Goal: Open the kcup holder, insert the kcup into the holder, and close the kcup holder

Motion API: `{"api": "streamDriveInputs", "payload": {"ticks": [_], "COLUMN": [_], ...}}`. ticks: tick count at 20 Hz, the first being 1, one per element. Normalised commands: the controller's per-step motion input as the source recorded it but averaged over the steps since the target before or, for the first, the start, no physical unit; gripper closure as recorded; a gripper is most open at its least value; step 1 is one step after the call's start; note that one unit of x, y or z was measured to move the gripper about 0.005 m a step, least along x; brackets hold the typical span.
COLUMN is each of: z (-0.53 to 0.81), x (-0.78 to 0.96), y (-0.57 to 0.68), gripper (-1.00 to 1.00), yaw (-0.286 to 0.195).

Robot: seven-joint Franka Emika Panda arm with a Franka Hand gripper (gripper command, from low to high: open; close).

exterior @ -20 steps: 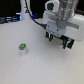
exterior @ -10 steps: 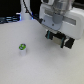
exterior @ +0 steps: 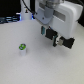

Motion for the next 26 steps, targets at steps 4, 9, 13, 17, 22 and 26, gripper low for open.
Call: {"api": "streamDriveInputs", "payload": {"ticks": [4, 9, 13, 17, 22, 26], "z": [0.04, 0.0, -0.03, -0.08, -0.21, -0.35], "x": [-0.32, -0.36, -0.32, -0.3, -0.4, -0.35], "y": [-0.37, -0.44, -0.47, -0.48, -0.47, -0.49], "gripper": [-1.0, -1.0, -1.0, -1.0, -1.0, -1.0], "yaw": [-0.25, -0.234, -0.234, -0.239, -0.227, -0.246]}}
